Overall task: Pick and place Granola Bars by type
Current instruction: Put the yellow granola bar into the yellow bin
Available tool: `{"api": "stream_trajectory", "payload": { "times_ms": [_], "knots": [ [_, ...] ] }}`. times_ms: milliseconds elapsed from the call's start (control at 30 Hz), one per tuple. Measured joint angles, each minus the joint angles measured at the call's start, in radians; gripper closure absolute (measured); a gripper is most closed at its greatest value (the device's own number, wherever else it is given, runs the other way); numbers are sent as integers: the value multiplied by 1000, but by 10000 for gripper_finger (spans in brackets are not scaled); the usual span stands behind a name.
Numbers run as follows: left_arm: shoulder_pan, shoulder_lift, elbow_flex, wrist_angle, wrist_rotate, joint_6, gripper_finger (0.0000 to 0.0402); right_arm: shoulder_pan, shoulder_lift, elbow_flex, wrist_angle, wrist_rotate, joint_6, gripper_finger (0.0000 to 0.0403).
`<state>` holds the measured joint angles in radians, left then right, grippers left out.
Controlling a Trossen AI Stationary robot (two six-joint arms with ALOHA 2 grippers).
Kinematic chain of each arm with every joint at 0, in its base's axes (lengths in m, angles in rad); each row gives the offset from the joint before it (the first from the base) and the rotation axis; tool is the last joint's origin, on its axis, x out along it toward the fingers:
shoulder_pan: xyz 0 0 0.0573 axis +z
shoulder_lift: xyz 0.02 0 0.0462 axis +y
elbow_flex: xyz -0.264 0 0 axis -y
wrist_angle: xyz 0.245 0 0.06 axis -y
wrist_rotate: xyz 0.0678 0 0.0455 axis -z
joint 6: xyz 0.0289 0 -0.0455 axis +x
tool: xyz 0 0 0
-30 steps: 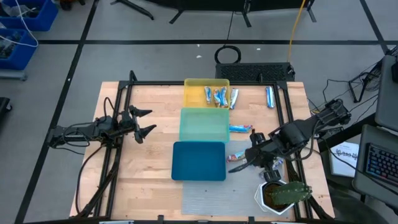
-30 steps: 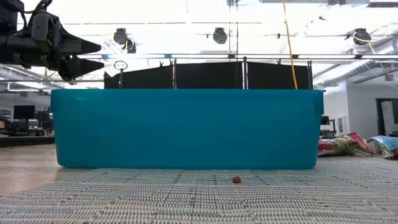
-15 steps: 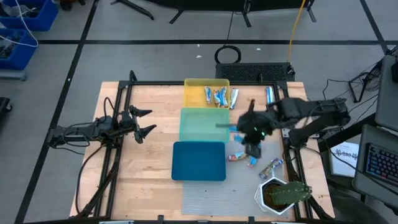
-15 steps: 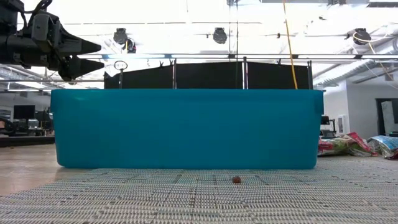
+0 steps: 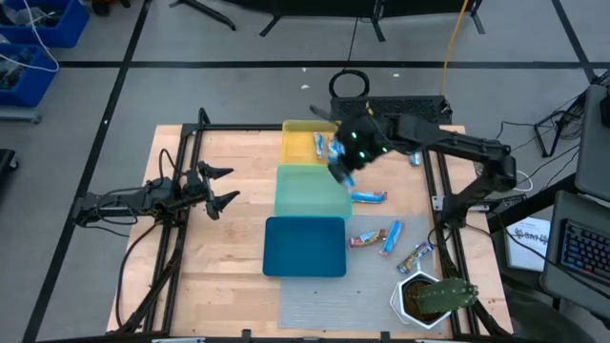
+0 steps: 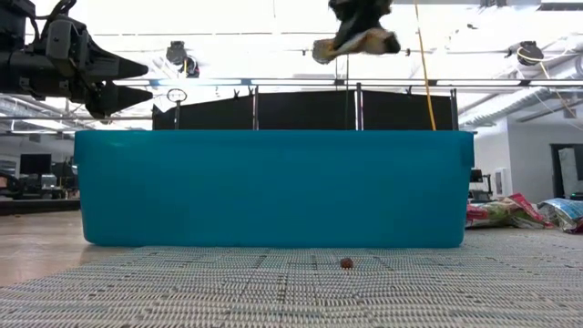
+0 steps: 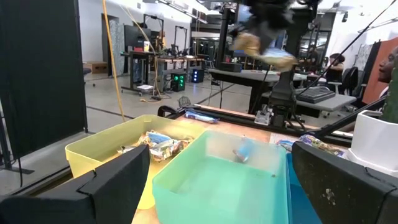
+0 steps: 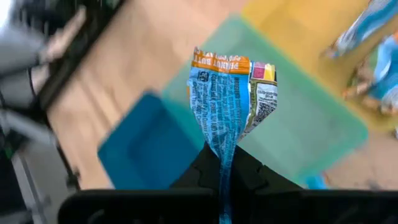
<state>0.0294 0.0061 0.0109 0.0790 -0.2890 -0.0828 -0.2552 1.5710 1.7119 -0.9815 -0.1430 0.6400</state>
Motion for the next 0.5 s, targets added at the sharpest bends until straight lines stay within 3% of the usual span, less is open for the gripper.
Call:
{"api": "stream_trajectory", "payload": {
  "times_ms": [267,500],
  "knots": [
    [0,0,0,0,0,0,9,-150,133,12,271,10,109,403],
    [0,0,0,0,0,0,9,-232,309,209,288,123,111,403]
  ]
}}
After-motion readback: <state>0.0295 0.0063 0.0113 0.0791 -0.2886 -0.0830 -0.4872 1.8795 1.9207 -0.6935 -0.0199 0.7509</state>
